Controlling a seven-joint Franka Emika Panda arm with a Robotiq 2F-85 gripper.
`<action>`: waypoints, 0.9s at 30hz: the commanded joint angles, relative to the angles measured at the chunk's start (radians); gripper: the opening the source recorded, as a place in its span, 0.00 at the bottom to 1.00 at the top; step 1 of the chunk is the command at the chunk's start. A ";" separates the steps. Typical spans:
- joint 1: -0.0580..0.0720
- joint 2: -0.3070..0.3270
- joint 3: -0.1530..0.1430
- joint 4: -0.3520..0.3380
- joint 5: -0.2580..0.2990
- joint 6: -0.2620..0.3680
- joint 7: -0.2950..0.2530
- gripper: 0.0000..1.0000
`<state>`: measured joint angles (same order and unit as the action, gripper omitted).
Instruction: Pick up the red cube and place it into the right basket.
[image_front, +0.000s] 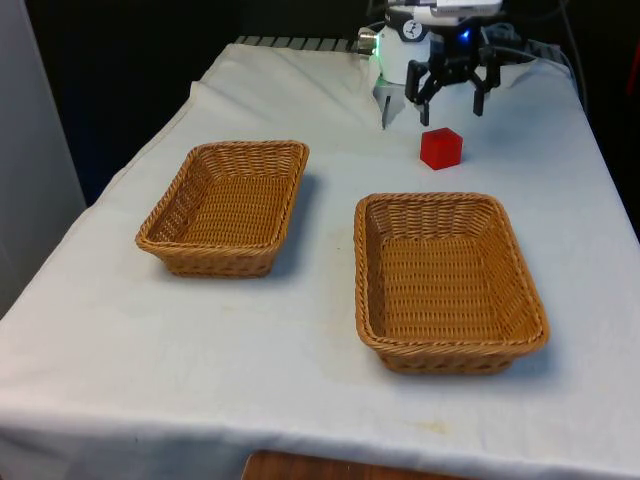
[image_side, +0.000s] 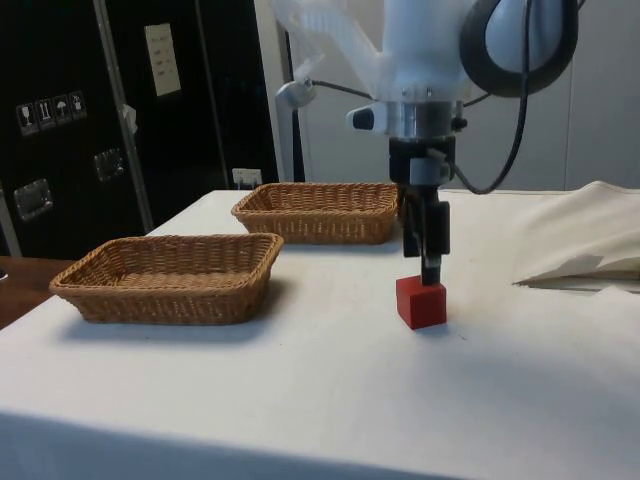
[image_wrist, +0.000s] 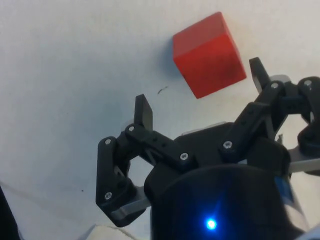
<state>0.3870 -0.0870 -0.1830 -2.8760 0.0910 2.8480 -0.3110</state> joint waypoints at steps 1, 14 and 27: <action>0.016 -0.001 0.002 -0.001 0.040 0.011 -0.023 1.00; 0.007 0.081 0.026 0.001 0.023 0.082 -0.017 1.00; -0.001 0.178 0.042 0.012 0.014 0.179 -0.021 1.00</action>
<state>0.3870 0.0940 -0.1490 -2.8620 0.0950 3.0190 -0.3260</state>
